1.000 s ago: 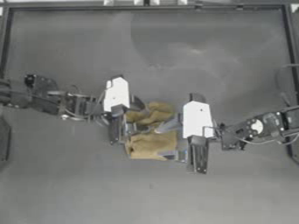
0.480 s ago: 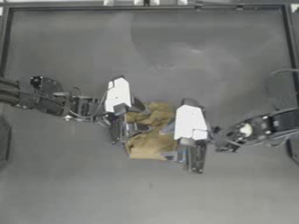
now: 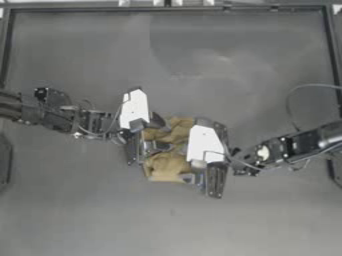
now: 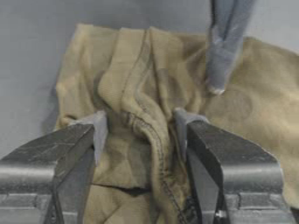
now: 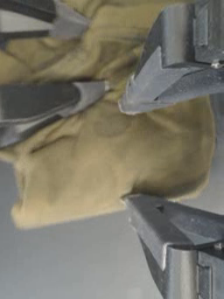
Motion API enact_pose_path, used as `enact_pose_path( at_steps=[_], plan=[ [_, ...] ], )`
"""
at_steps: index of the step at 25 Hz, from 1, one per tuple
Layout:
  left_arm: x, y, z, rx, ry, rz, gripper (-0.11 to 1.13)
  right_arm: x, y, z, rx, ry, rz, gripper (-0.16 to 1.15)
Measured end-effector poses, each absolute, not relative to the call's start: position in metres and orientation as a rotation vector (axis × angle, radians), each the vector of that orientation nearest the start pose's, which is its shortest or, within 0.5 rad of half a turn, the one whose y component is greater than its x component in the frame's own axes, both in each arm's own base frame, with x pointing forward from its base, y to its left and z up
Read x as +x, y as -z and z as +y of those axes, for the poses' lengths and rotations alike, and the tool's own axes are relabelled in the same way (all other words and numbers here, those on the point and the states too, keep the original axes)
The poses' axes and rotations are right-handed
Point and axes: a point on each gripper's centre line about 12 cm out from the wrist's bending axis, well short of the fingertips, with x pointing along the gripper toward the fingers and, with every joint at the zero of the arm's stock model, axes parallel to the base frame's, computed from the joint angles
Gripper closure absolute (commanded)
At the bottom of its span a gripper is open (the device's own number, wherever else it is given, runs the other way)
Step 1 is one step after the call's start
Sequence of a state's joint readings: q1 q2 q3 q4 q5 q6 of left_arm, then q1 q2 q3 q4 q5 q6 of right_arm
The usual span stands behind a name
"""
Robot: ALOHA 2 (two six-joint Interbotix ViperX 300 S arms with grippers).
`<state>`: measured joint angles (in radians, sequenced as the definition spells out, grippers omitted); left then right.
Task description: Fold shirt
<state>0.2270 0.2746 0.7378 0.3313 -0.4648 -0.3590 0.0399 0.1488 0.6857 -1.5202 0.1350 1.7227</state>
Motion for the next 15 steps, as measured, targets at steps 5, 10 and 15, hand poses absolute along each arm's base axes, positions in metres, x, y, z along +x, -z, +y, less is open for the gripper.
enact_pose_path(
  at_steps=[5,10,15],
  plan=[
    [0.390,-0.082,0.073,-0.164,-0.096,0.558,0.17,0.388,-0.104,0.000,0.121,0.167,0.826,0.09],
    [0.391,-0.090,0.073,-0.153,-0.099,0.558,0.17,0.388,-0.124,0.001,0.124,0.154,0.775,0.08],
    [0.391,-0.106,0.074,-0.111,-0.104,0.577,0.17,0.380,-0.166,-0.003,0.119,0.151,0.668,0.09]
  ],
)
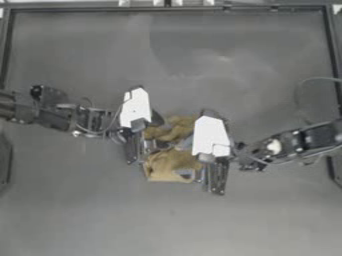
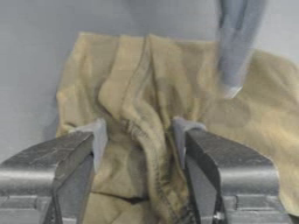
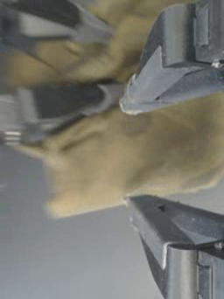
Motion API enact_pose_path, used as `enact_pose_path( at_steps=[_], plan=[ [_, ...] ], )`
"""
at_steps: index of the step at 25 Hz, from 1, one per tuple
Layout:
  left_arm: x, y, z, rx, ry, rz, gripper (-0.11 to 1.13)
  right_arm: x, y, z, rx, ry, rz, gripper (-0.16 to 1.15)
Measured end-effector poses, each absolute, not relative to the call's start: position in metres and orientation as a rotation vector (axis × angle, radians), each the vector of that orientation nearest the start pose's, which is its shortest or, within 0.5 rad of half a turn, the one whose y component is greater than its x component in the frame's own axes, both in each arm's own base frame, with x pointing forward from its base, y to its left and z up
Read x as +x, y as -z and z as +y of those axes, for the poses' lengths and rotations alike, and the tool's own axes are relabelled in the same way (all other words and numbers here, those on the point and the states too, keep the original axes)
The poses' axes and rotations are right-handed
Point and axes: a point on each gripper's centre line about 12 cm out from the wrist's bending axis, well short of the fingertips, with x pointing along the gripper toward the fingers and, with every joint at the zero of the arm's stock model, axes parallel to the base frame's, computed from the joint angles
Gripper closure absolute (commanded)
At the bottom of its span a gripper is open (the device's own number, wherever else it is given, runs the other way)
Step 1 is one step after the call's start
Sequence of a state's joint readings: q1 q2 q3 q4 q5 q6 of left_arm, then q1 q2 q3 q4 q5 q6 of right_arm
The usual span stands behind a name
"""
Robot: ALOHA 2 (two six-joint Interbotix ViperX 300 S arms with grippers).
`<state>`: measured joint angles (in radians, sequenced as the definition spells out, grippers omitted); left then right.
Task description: Fold shirt
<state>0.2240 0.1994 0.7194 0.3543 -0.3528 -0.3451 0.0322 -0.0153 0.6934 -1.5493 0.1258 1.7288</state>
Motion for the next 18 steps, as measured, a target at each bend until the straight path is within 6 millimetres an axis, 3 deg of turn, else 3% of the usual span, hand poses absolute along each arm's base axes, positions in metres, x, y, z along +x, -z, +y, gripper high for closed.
enact_pose_path(
  at_steps=[4,9,18],
  plan=[
    [0.391,-0.130,0.077,-0.059,-0.117,0.580,0.17,0.368,-0.185,-0.016,0.193,0.177,0.620,0.08],
    [0.393,-0.165,0.075,0.021,-0.125,0.589,0.17,0.363,-0.190,-0.031,0.305,0.138,0.602,0.08],
    [0.388,-0.189,0.054,0.076,-0.100,0.625,0.17,0.361,-0.191,-0.053,0.368,0.076,0.591,0.08]
  ],
)
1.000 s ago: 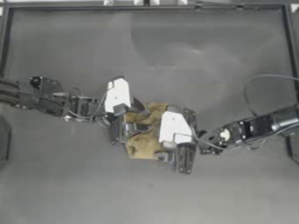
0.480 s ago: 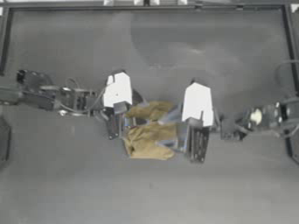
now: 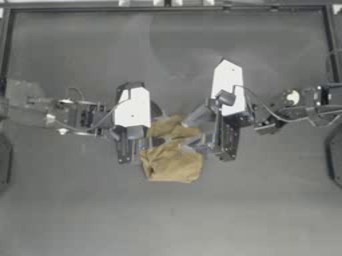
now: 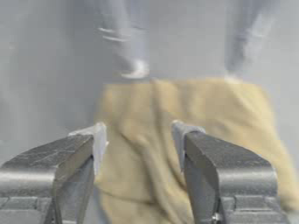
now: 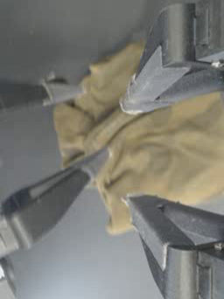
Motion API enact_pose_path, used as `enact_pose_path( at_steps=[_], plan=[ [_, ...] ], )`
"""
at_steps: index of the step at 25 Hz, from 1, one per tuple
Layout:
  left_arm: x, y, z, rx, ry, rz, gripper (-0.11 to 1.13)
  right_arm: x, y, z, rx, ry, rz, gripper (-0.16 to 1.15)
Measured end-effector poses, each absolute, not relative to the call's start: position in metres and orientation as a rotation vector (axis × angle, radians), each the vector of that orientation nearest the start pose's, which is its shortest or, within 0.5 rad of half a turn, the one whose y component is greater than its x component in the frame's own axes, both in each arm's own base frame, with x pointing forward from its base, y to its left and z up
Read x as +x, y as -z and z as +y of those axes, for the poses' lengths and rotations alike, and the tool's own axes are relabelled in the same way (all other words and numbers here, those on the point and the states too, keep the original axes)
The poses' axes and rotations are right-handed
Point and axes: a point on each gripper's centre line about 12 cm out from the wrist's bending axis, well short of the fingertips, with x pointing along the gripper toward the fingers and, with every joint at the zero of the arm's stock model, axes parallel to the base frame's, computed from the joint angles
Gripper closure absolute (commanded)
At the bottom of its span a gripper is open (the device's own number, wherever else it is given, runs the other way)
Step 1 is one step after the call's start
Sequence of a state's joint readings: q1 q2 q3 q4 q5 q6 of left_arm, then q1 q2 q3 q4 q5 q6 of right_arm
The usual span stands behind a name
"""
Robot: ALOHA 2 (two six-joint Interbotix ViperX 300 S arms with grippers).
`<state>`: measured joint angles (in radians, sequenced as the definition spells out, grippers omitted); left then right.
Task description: Fold shirt
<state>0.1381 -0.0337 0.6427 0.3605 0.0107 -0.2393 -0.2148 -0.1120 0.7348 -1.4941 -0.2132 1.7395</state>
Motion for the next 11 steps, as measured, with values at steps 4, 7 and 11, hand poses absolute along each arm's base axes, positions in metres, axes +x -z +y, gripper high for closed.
enact_pose_path(
  at_steps=[4,7,11],
  plan=[
    [0.387,-0.195,0.041,0.086,-0.072,0.616,0.17,0.362,-0.186,-0.062,0.407,0.029,0.580,0.08],
    [0.385,-0.190,0.033,0.083,-0.052,0.628,0.21,0.361,-0.171,-0.072,0.432,-0.005,0.553,0.08],
    [0.381,-0.184,0.028,0.061,-0.045,0.637,0.27,0.356,-0.153,-0.078,0.453,-0.069,0.396,0.08]
  ],
)
